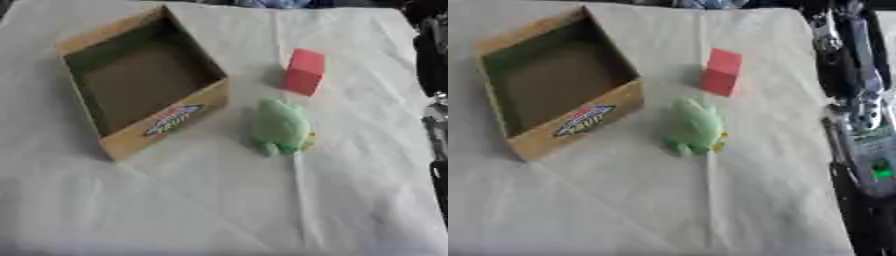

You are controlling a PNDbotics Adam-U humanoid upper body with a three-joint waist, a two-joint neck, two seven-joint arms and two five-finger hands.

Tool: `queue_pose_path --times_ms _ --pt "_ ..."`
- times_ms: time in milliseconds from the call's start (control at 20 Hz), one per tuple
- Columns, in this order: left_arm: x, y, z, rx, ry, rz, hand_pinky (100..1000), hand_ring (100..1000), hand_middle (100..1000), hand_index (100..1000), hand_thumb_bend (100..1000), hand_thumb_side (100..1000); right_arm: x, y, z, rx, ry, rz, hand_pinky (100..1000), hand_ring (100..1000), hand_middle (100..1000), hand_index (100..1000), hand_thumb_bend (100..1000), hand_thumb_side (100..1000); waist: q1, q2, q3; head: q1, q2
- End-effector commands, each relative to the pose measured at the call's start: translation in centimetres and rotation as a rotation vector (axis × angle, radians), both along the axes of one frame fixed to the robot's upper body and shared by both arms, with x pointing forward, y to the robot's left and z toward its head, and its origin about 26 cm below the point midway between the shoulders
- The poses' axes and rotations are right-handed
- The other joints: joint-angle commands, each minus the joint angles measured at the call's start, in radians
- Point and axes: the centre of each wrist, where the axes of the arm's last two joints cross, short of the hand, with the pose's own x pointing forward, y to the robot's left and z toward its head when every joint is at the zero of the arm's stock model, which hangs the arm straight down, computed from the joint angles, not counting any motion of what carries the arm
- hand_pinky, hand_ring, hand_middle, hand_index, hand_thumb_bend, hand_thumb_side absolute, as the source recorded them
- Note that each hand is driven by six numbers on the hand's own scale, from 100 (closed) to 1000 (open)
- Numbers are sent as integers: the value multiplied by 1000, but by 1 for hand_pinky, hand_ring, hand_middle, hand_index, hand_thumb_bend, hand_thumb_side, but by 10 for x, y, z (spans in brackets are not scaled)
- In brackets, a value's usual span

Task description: Pick up objects on the table and place them in the box.

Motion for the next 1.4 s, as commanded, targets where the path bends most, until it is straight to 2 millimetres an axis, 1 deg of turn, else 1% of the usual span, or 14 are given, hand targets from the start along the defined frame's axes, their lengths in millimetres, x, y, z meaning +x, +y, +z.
queue_pose_path --times_ms 50,300,400,500,650,700,750,900,1050,1400 --pt "-1 2 8 13 -28 3 627 791 1000 743 358 1000 -3 -2 12 -29 -36 2 768 689 692 846 100 792 1 -19 1 6 -4" --pt "-1 2 8 13 -27 3 627 791 1000 743 357 1000 -3 -2 12 -38 -33 0 771 693 694 847 100 792 0 -21 2 7 -4" --pt "-2 2 8 16 -26 4 627 791 1000 743 357 1000 -3 -3 16 -78 -35 -12 777 698 699 848 100 787 -2 -23 1 9 -2" --pt "-2 3 7 19 -24 6 627 791 1000 743 356 1000 -3 -5 21 -151 -34 -40 784 707 707 849 100 797 -5 -26 0 10 0" --pt "-2 4 7 24 -20 9 627 791 1000 743 356 1000 -2 -8 31 -309 -23 -104 801 727 729 851 100 850 -11 -31 -2 12 4" --pt "-2 4 7 26 -19 9 627 791 1000 743 354 1000 -2 -9 34 -365 -16 -126 814 745 748 855 100 847 -13 -33 -2 12 6" --pt "-2 4 7 29 -17 9 627 791 1000 743 356 1000 -1 -10 37 -442 -6 -150 817 751 754 857 100 906 -15 -35 -3 13 9" --pt "-3 5 6 32 -12 10 627 791 1000 743 354 1000 0 -9 44 -624 16 -196 835 771 775 859 100 975 -19 -39 -3 15 18" --pt "-3 5 6 36 -9 10 627 791 1000 743 355 1000 2 -5 48 -746 34 -216 841 779 779 859 100 1000 -20 -43 -2 21 26" --pt "-3 5 5 40 -5 8 627 791 1000 742 353 1000 2 9 55 -901 73 -223 871 811 795 865 100 1000 -20 -46 0 21 24"
